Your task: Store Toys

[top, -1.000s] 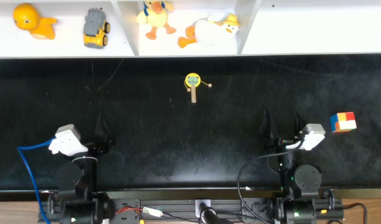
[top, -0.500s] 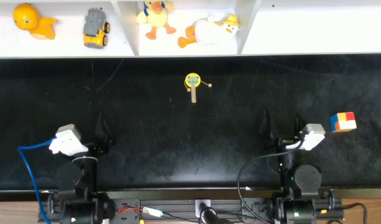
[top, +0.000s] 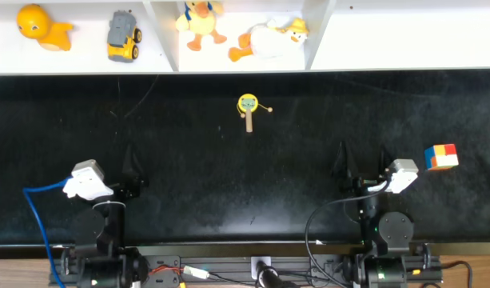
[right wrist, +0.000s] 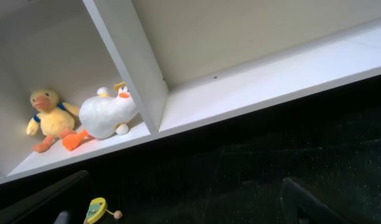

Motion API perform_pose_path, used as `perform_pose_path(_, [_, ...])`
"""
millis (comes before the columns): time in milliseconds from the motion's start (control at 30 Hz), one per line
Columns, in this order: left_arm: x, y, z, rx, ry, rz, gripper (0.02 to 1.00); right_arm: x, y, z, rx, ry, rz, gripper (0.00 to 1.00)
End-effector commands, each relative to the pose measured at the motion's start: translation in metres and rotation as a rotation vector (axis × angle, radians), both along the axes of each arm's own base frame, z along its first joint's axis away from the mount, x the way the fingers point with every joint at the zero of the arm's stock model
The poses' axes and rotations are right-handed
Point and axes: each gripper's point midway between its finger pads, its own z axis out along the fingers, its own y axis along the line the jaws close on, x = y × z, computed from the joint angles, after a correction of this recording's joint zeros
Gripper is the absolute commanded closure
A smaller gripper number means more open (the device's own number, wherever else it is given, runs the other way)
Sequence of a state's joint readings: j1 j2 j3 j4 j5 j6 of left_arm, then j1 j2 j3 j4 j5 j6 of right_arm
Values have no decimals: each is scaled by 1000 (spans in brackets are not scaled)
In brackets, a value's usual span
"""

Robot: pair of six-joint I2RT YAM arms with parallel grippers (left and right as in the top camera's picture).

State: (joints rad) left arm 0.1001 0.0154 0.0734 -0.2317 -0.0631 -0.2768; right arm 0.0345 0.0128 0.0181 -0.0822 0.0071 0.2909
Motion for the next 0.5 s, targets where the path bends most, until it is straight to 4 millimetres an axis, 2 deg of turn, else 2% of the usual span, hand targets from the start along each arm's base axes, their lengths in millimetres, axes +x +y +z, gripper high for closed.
perform_pose_path(33, [0,0,2,22,-11,-8,20,0,1,-3,-3,-1,1,5])
perform_pose_path(400, [0,0,2,22,-11,-8,20,0,1,-2,-1,-5,1,5])
perform_pose_path(500, [0,0,2,22,-11,-8,20,0,6,3,98,-18,35,5])
